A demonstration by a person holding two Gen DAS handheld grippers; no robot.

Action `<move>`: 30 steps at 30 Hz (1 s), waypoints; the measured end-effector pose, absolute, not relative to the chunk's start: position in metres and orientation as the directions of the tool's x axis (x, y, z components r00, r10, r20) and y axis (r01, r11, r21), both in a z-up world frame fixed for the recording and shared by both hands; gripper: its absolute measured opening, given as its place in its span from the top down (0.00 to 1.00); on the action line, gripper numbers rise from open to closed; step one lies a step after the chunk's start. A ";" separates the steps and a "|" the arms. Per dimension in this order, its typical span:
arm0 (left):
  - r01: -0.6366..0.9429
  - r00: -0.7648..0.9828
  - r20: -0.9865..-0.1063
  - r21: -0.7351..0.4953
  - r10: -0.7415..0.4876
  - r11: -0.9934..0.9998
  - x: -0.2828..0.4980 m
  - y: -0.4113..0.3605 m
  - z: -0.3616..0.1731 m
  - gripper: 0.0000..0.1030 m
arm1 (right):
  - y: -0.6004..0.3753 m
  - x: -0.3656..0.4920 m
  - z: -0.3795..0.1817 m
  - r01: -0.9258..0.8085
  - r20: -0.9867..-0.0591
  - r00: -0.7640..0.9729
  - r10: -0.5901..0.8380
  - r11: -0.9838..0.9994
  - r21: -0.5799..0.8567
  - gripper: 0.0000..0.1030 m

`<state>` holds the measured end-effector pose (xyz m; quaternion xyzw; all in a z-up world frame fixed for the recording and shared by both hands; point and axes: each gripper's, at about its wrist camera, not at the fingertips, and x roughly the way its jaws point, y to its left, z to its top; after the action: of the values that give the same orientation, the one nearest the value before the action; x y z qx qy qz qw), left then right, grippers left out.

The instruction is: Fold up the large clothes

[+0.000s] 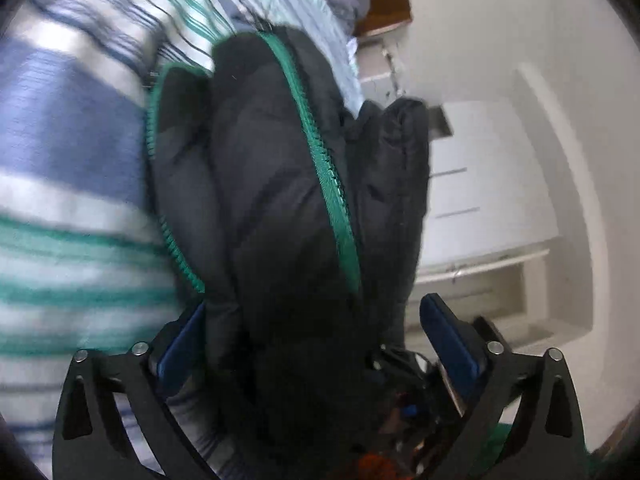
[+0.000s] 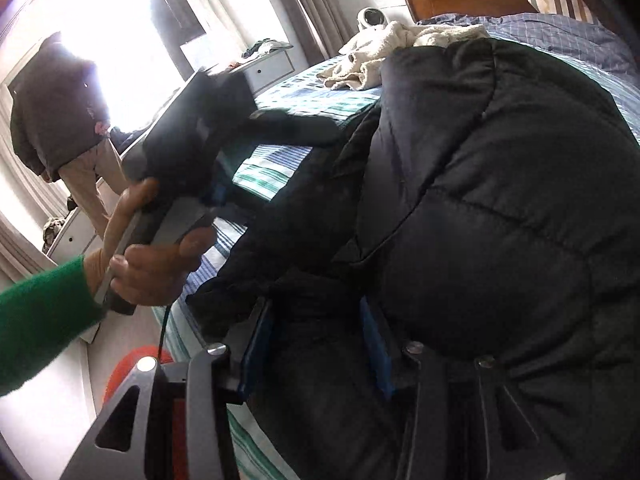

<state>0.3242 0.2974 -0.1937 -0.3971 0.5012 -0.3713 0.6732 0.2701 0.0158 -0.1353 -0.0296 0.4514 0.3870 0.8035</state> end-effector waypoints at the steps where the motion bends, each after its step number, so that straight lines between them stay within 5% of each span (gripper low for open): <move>1: 0.106 0.196 -0.429 -0.885 -0.882 0.454 0.332 0.286 -0.193 0.01 | 0.016 0.271 -0.136 -0.645 -0.748 0.297 0.594 0.702 0.301 0.57; 6: 0.211 0.156 -0.639 -0.724 -0.753 0.657 0.341 0.243 -0.184 0.00 | 0.014 0.266 -0.136 -0.641 -0.752 0.307 0.583 0.711 0.289 0.57; 14: 0.151 0.214 -0.644 -0.721 -0.734 0.676 0.330 0.261 -0.194 0.01 | -0.020 0.247 -0.086 -0.606 -0.695 0.327 0.641 0.706 0.366 0.52; 15: 0.149 0.217 -0.640 -0.724 -0.737 0.673 0.324 0.267 -0.195 0.01 | -0.051 0.246 -0.073 -0.565 -0.649 0.383 0.658 0.722 0.400 0.47; 17: 0.147 0.211 -0.637 -0.729 -0.742 0.668 0.324 0.271 -0.197 0.01 | -0.115 0.245 -0.061 -0.447 -0.601 0.517 0.610 0.791 0.418 0.19; 18: 0.148 0.206 -0.636 -0.731 -0.744 0.666 0.325 0.272 -0.198 0.01 | -0.141 0.246 -0.064 -0.393 -0.597 0.558 0.577 0.817 0.422 0.16; 21: 0.148 0.196 -0.638 -0.732 -0.745 0.665 0.330 0.271 -0.200 0.01 | -0.200 0.263 -0.095 -0.255 -0.677 0.515 0.526 0.848 0.465 0.16; 30: 0.149 0.190 -0.651 -0.721 -0.735 0.677 0.324 0.256 -0.203 0.01 | -0.200 0.322 -0.175 -0.218 -0.558 0.216 0.801 0.596 0.773 0.17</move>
<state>0.3240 0.2565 -0.2027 -0.2625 0.5587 -0.3046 0.7254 0.3225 -0.1997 -0.1754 0.2812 0.5187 0.3503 0.7274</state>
